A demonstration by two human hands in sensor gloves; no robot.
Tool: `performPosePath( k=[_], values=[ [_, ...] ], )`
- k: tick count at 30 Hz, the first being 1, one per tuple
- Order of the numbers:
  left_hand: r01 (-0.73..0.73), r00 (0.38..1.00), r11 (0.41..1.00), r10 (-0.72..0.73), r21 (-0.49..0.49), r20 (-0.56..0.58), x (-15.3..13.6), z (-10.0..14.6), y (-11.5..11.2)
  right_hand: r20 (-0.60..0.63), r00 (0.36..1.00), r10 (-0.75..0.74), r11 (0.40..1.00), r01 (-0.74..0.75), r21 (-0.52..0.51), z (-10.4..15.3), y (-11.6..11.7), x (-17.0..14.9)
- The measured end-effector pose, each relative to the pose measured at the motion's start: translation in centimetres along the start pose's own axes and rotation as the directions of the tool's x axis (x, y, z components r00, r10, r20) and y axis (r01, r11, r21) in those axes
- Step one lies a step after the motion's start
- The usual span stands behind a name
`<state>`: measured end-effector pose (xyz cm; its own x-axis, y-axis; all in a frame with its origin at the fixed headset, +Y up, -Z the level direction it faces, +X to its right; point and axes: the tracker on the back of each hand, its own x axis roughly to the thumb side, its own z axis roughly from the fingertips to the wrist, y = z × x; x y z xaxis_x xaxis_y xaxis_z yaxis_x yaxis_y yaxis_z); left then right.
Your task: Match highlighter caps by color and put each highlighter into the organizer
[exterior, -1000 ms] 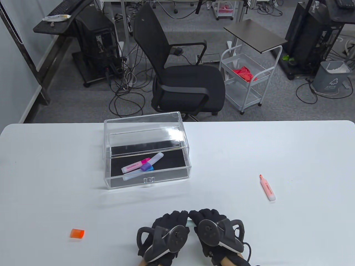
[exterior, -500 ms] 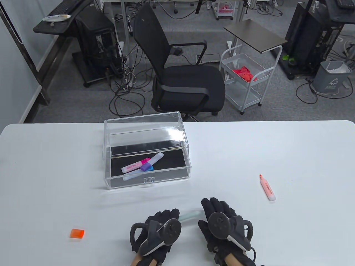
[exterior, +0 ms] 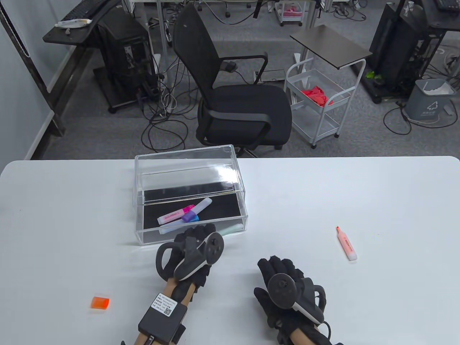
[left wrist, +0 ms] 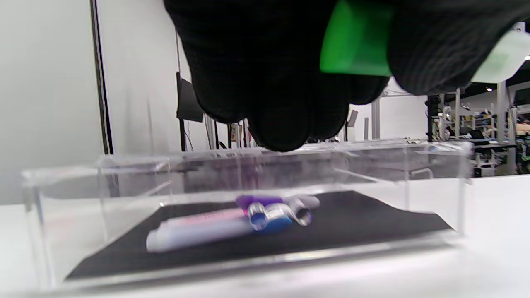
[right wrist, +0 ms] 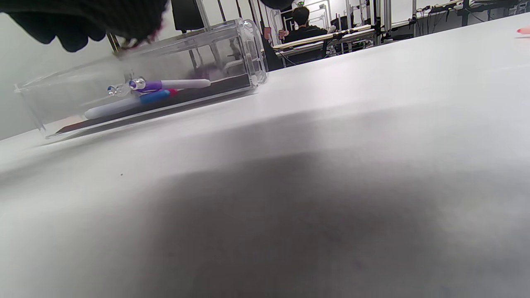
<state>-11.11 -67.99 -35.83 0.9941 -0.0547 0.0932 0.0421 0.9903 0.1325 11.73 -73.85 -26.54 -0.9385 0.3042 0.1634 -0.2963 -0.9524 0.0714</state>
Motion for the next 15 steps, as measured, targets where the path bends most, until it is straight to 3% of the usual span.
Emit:
performPosePath(
  k=[8, 15],
  values=[
    [0.122, 0.985, 0.991, -0.128, -0.057, -0.116, -1.7, -4.7, -0.2, 0.002, 1.000, -0.019, 1.000, 0.018, 0.004, -0.1, 0.0, -0.1],
    [0.113, 0.974, 0.989, -0.129, -0.093, -0.187, -3.5, -5.6, -0.9, 0.003, 1.000, -0.025, 0.999, 0.025, 0.021, -0.1, 0.0, -0.1]
  ],
)
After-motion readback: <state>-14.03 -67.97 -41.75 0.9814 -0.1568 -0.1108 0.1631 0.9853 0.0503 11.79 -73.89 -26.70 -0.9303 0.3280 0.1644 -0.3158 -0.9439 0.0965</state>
